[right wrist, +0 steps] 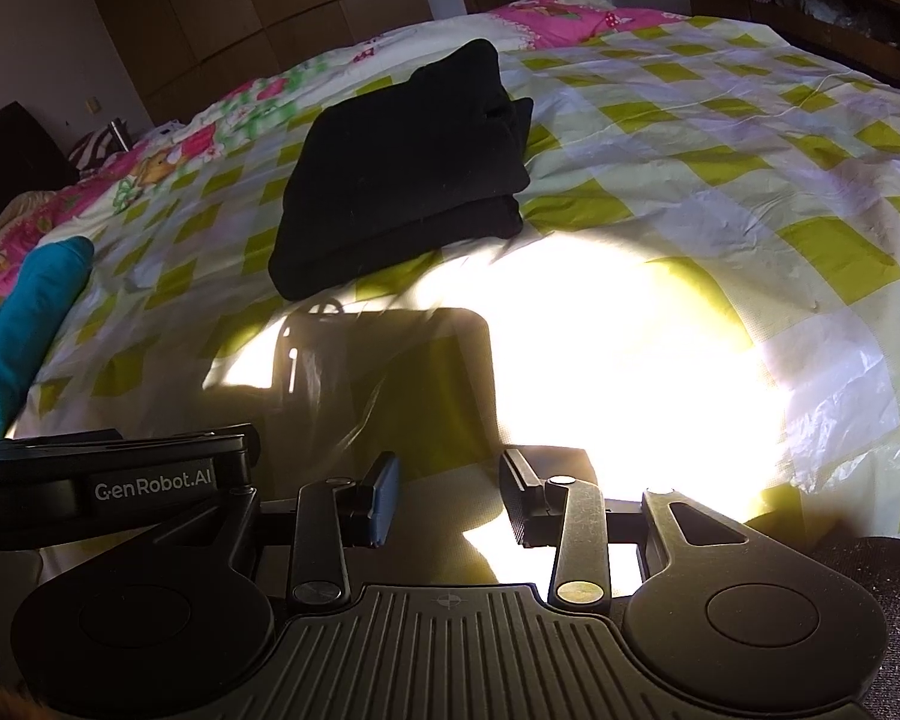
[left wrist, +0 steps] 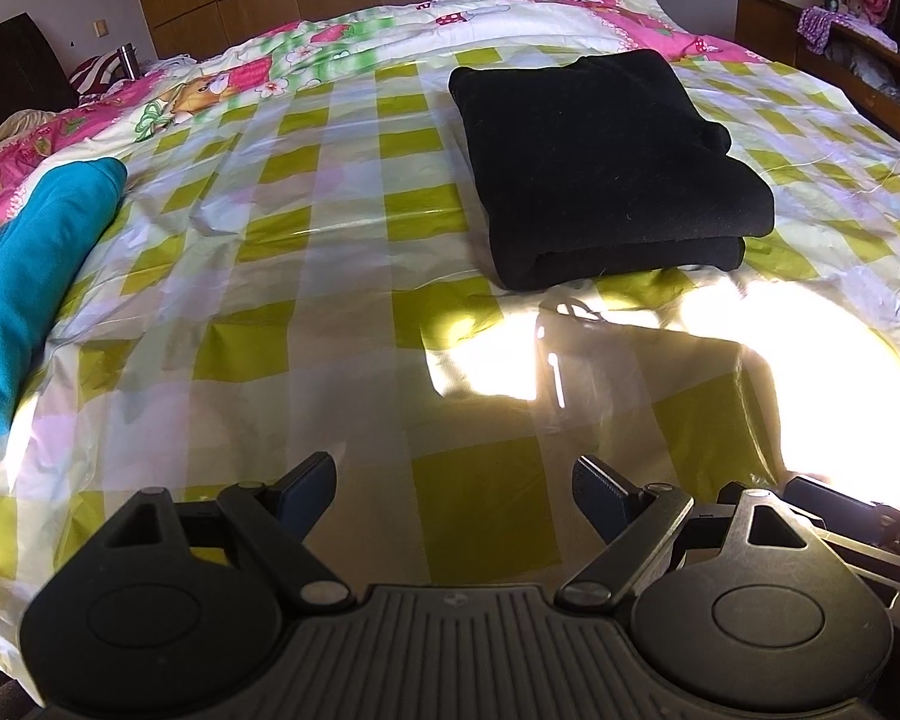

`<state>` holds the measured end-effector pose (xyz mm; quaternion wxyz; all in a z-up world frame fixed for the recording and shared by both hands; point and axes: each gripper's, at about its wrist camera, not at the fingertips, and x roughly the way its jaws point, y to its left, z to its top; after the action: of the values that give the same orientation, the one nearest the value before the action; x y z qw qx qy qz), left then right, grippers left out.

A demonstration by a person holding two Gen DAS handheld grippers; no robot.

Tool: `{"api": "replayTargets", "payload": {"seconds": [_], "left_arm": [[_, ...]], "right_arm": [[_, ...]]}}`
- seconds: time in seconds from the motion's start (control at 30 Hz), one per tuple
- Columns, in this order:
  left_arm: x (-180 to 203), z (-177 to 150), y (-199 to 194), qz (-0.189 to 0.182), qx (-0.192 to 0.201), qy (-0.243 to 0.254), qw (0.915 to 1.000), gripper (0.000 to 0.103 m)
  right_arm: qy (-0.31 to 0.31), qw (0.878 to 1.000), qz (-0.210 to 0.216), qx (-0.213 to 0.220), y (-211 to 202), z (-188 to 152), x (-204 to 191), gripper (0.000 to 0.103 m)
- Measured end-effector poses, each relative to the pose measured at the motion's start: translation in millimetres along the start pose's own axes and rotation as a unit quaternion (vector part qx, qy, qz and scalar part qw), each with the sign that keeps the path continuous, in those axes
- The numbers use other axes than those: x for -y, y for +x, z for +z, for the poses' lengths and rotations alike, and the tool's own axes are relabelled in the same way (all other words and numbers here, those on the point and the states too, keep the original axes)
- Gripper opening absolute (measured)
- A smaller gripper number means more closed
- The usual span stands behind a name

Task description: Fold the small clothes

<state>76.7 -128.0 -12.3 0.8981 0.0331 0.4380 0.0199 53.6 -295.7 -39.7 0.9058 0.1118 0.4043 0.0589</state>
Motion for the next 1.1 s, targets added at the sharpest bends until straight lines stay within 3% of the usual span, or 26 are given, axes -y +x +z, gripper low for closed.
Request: {"api": "replayTargets", "payload": {"seconds": [0.53,0.8,1.1], "left_arm": [[0.6,0.5,-1.5,-0.001,0.002,-0.005,1.0000,0.097],[0.9,-2.5,-3.8,0.012,0.012,0.006,0.9998,0.097],[0.8,-5.0,-3.5,0.016,0.014,0.009,0.9997,0.097]], "right_arm": [[0.000,1.000,0.001,0.005,-1.9,-0.3,-0.1,0.037],[0.001,1.000,0.000,0.006,-2.0,0.0,-0.2,0.047],[0.002,1.000,-0.001,0.006,-1.9,-0.1,0.0,0.047]]}}
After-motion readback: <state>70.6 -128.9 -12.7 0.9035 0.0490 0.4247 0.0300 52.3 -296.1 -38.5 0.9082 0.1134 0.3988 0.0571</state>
